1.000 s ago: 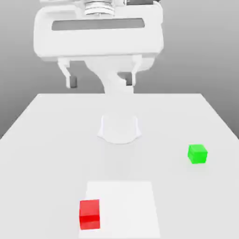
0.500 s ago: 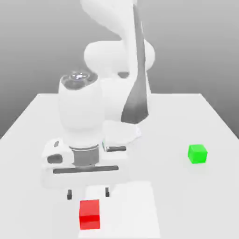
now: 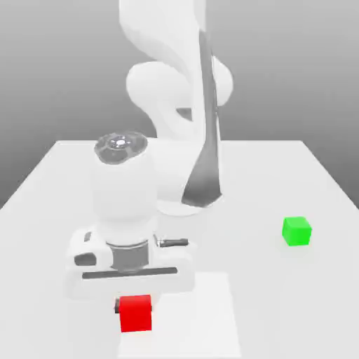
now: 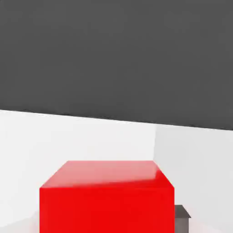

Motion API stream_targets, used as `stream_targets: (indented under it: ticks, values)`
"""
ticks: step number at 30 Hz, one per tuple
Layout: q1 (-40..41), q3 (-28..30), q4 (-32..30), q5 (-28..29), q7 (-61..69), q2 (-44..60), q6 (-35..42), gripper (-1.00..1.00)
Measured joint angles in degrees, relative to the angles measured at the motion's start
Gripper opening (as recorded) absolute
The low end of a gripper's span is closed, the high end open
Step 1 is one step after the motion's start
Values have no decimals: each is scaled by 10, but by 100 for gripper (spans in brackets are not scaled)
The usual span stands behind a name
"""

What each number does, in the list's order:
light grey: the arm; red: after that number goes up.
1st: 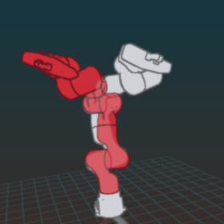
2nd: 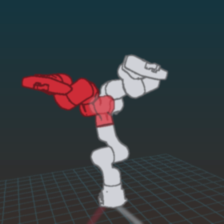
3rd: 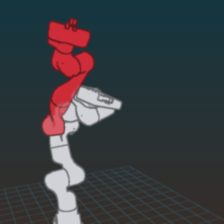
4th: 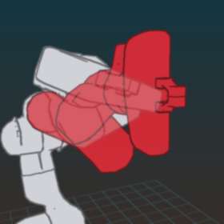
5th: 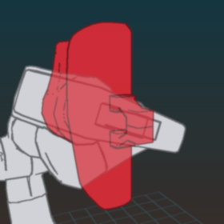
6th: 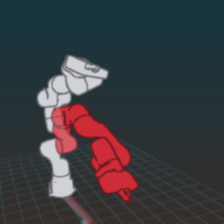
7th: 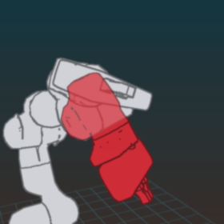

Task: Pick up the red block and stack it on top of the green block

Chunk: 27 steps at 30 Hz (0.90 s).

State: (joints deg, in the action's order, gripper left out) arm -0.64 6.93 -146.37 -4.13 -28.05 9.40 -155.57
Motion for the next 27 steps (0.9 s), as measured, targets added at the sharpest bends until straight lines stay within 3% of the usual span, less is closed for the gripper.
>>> stream_targets:
  ticks: [3,8,16,20,24,25,27]
  values:
    - [-49,-51,-33,-16,-9,-40,7,-100]
    - [-230,-128,-102,-54,-29,-120,17,-100]
    - [-389,-262,-208,-85,-79,-243,29,-100]
    - [-390,-292,-219,-58,-106,-197,-28,-100]
    - [-365,-295,-218,20,-160,-115,-106,-100]
    - [-369,-286,-218,47,-178,-97,-123,100]
    - [-364,-286,-218,47,-178,-97,-123,100]
